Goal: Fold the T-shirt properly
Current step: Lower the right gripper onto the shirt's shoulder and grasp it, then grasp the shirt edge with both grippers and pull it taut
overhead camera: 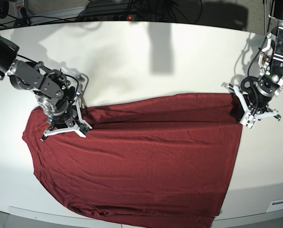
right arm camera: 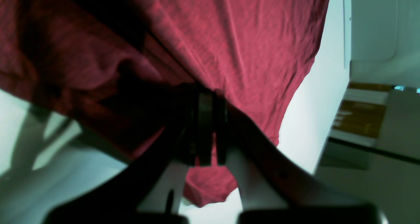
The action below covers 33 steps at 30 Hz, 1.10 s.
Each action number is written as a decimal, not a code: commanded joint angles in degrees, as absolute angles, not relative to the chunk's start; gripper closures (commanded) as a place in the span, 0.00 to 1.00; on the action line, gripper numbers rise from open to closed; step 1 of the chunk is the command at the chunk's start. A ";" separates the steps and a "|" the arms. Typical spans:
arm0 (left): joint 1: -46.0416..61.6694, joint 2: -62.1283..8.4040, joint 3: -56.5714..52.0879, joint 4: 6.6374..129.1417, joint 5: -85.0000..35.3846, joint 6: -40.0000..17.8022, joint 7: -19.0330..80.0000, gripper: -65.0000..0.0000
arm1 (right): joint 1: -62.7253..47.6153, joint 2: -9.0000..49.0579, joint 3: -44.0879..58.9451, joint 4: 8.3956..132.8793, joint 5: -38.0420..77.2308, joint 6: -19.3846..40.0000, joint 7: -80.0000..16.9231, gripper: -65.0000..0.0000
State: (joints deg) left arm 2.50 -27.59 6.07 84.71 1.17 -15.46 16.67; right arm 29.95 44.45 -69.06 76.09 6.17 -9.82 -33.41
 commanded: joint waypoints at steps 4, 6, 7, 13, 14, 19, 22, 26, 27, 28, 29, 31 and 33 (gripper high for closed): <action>1.58 -28.45 5.63 85.52 0.97 -14.79 16.19 0.86 | 31.44 45.34 -68.49 76.53 5.19 -10.35 -33.50 0.85; 1.58 -28.47 5.63 85.52 0.97 -14.79 17.28 0.70 | 31.44 45.56 -68.49 77.01 5.17 -10.37 -33.58 0.67; 1.58 -28.47 5.63 85.54 0.97 -14.79 17.89 0.66 | 31.44 45.71 -68.49 77.47 5.15 -10.37 -33.95 0.62; 1.58 -28.49 5.63 85.78 0.99 -14.79 19.03 0.64 | 31.44 49.80 -68.49 83.02 4.54 -11.53 -34.57 0.59; 1.61 -28.49 5.63 86.15 0.99 -14.79 19.66 0.64 | 31.44 51.03 -68.49 84.62 4.32 -12.01 -34.65 0.59; 1.91 -28.77 5.63 91.44 1.50 -17.91 27.03 0.65 | 31.38 59.07 -68.49 96.05 3.46 -12.27 -37.08 0.59; 2.15 -28.75 5.74 93.78 1.45 -28.49 31.59 0.65 | 31.22 63.90 -68.49 102.21 3.46 -12.27 -37.89 0.59; 5.23 -29.80 5.78 93.69 3.66 -35.70 29.47 0.65 | 31.24 68.23 -68.49 105.19 3.46 -12.27 -40.18 0.59; 6.20 -30.33 5.82 93.69 5.96 -36.82 27.66 0.65 | 31.20 68.93 -68.49 105.16 3.49 -12.29 -40.18 0.59; 7.11 -30.98 5.85 93.69 7.99 -37.21 25.34 0.65 | 30.96 69.56 -68.49 105.16 3.46 -12.29 -40.16 0.59; 7.99 -31.66 5.85 93.62 9.93 -37.19 23.24 0.65 | 30.87 69.91 -68.49 105.16 3.46 -12.29 -40.16 0.59; 9.10 -32.62 5.85 93.17 13.61 -37.15 18.61 0.65 | 30.61 70.17 -68.49 105.16 3.46 -12.29 -40.40 0.59; 9.37 -32.69 5.87 92.01 15.42 -37.15 15.92 0.65 | 30.39 70.13 -68.49 105.19 3.46 -12.29 -41.15 0.59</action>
State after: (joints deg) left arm 9.82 -31.88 6.28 91.31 15.81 -37.58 16.62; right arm 29.34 69.06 -69.10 104.64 4.67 -11.53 -41.23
